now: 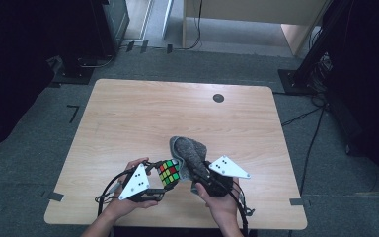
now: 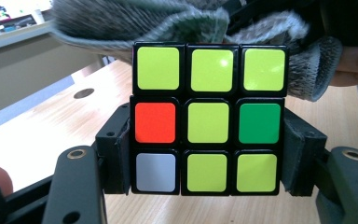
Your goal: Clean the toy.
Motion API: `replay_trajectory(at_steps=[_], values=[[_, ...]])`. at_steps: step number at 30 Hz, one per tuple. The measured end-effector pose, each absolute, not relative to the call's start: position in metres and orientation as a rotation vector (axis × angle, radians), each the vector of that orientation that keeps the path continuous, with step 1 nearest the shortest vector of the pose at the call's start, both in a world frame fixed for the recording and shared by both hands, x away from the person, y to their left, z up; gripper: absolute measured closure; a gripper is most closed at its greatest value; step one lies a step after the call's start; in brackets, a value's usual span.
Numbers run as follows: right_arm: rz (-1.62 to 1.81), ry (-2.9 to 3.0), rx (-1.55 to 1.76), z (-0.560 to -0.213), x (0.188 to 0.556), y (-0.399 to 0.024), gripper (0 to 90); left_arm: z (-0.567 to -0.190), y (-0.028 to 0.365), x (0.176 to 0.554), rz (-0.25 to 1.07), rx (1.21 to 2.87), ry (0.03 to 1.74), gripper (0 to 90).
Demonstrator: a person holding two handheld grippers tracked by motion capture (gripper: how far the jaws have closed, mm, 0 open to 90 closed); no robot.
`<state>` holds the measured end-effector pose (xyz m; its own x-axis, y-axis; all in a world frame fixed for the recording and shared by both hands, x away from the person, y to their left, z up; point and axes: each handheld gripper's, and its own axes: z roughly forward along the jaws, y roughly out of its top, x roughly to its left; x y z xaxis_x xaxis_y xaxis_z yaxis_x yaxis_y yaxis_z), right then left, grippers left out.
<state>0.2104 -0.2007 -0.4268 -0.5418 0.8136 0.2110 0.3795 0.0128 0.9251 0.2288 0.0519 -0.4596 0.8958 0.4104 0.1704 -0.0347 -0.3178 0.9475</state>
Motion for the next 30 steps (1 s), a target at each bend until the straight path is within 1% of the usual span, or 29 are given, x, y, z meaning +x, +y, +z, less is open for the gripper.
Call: replay_trajectory(at_steps=[4,9,12,19,23,26,30], values=[[1.595,1.886,1.251,-0.423,0.208,-0.205,67.3,-0.464,0.05,0.232,0.514,1.894,0.314,34.3],[1.637,1.962,1.06,-0.415,0.195,-0.181,67.1,-0.463,0.047,0.23,0.513,1.888,0.309,34.3],[1.615,1.976,1.03,-0.417,0.194,-0.176,67.1,-0.462,0.049,0.229,0.508,1.878,0.311,34.3],[1.526,1.93,1.176,-0.423,0.207,-0.198,67.0,-0.457,0.058,0.232,0.493,1.824,0.331,34.3],[1.584,1.895,1.186,-0.418,0.205,-0.204,66.9,-0.461,0.057,0.236,0.502,1.853,0.368,34.3],[1.626,1.924,1.091,-0.412,0.197,-0.192,66.8,-0.463,0.053,0.235,0.5,1.859,0.371,34.2],[1.603,1.991,1.002,-0.414,0.191,-0.175,66.8,-0.461,0.052,0.232,0.51,1.859,0.354,34.2]])
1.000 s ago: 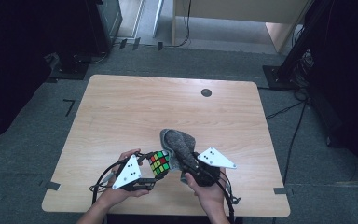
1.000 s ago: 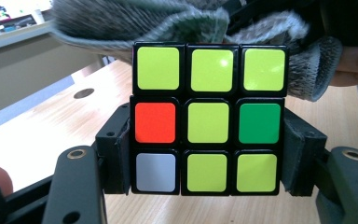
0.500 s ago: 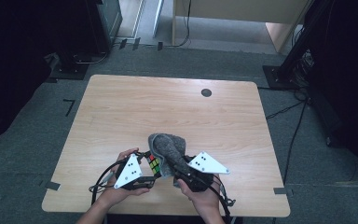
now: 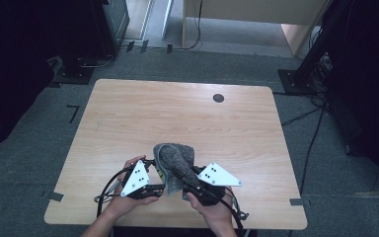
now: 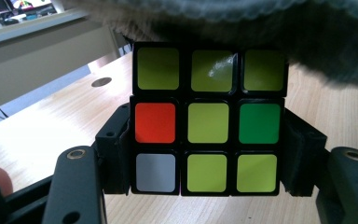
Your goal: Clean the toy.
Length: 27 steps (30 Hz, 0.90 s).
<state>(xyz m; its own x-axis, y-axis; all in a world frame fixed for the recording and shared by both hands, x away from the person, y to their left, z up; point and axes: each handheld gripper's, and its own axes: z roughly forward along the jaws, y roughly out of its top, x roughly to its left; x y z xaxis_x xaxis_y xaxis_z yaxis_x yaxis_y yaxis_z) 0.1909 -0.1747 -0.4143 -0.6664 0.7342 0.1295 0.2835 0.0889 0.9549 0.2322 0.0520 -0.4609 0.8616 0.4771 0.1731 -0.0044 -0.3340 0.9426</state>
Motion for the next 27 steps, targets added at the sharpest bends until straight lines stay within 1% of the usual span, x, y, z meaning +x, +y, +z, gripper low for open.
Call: replay_trajectory(at_steps=[5,8,11,16,21,23,27], values=[[1.579,1.968,1.059,-0.419,0.198,-0.185,66.6,-0.458,0.057,0.23,0.494,1.826,0.322,34.2],[1.534,1.945,1.163,-0.422,0.206,-0.197,66.8,-0.457,0.058,0.231,0.488,1.818,0.325,34.3],[1.568,1.898,1.198,-0.419,0.206,-0.204,66.8,-0.46,0.056,0.233,0.524,1.839,0.345,34.3],[1.64,1.904,1.08,-0.407,0.193,-0.192,66.7,-0.464,0.051,0.232,0.527,1.863,0.34,34.3],[1.628,1.983,1.0,-0.41,0.188,-0.176,66.6,-0.462,0.049,0.229,0.53,1.856,0.329,34.3],[1.623,1.985,1.016,-0.415,0.191,-0.177,66.2,-0.461,0.051,0.229,0.549,1.852,0.328,34.3],[1.564,1.97,1.123,-0.421,0.203,-0.191,66.2,-0.459,0.056,0.23,0.542,1.829,0.338,34.3]])
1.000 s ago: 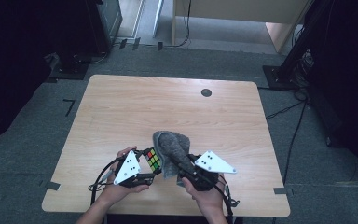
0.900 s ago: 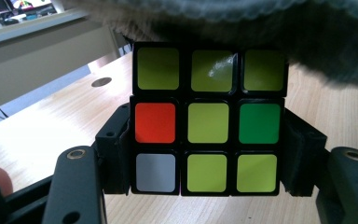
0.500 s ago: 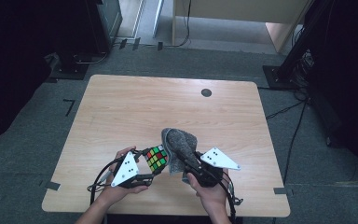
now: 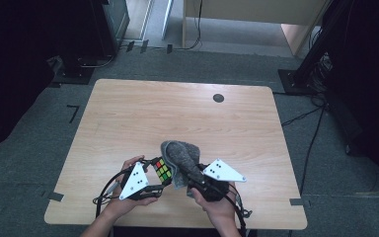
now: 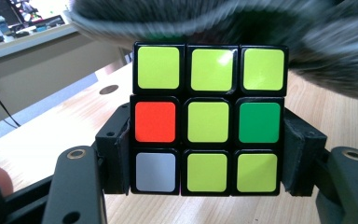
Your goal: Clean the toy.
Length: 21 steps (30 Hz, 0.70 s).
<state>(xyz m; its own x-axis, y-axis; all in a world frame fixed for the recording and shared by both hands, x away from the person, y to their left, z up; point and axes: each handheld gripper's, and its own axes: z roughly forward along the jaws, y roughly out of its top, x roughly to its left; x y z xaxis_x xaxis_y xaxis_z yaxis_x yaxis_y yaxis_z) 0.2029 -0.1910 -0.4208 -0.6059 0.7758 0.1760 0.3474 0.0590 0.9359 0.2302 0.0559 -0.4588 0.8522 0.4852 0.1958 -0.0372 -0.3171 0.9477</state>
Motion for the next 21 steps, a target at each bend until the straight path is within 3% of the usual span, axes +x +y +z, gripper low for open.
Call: replay_trajectory(at_steps=[5,14,21], values=[[1.592,1.912,1.228,-0.42,0.206,-0.203,66.3,-0.46,0.057,0.234,0.547,1.839,0.365,34.3],[1.618,1.999,0.991,-0.411,0.188,-0.172,66.1,-0.462,0.046,0.227,0.562,1.87,0.321,34.3],[1.574,1.959,1.167,-0.421,0.205,-0.193,65.9,-0.459,0.052,0.227,0.565,1.834,0.327,34.3]])
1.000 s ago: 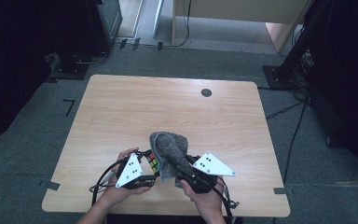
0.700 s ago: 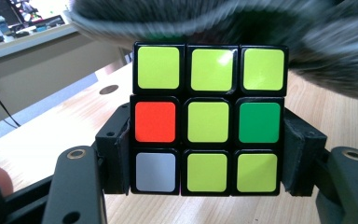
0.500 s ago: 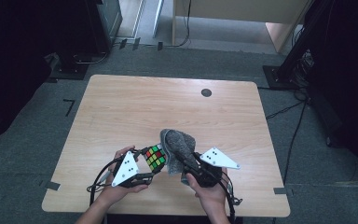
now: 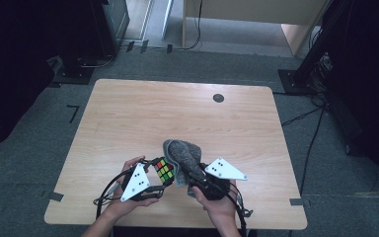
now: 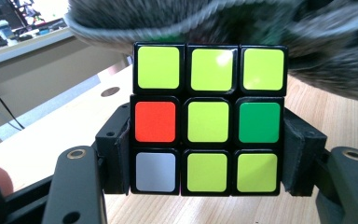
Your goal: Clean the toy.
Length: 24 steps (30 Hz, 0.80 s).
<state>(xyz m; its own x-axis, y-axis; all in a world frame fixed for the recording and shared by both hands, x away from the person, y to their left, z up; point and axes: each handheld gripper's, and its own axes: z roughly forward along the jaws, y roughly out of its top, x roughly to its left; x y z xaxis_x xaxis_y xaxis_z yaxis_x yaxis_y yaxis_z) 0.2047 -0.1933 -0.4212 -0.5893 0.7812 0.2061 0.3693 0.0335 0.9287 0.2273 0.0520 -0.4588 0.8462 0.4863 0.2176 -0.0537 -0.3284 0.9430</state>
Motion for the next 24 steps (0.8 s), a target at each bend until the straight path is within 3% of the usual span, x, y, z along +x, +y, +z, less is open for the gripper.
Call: replay_trajectory(at_steps=[12,24], values=[[1.571,1.987,1.025,-0.412,0.191,-0.175,65.2,-0.462,0.04,0.221,0.607,1.898,0.276,34.3],[1.58,1.915,1.202,-0.42,0.205,-0.198,65.3,-0.462,0.046,0.227,0.594,1.882,0.313,34.3]])
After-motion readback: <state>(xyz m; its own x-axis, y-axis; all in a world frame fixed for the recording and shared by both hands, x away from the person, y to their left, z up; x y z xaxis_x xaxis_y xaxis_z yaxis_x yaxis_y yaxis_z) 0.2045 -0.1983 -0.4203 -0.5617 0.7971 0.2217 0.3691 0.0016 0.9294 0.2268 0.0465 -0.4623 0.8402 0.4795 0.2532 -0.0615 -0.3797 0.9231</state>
